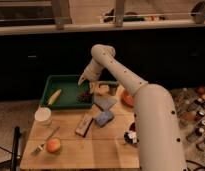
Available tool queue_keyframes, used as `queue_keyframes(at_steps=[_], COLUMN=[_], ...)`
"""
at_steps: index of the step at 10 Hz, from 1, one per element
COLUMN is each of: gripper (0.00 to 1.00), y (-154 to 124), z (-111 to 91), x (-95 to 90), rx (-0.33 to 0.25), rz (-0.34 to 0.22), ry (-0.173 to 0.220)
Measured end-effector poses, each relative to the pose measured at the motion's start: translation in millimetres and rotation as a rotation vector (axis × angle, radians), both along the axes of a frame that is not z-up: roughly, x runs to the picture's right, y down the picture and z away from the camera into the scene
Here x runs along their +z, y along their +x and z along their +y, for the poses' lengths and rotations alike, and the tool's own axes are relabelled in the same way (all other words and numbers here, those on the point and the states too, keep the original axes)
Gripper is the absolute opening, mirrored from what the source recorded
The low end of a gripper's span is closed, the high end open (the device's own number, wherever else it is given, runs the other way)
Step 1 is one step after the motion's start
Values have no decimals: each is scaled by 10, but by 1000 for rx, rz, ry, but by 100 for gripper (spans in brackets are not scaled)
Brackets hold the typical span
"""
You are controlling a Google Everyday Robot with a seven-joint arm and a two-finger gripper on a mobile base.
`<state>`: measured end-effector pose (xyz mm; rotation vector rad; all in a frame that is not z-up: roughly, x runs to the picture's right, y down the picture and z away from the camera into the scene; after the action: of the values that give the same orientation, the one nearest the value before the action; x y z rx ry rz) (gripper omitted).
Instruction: Place grapes in tray
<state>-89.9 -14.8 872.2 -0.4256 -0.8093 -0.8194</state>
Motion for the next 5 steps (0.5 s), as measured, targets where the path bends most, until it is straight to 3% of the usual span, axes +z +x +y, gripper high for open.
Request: queue_keyframes(at_steps=[5], gripper=[80], y=[13], z=[-37], x=[-16], rx=[10], rz=[-31], ry=[14])
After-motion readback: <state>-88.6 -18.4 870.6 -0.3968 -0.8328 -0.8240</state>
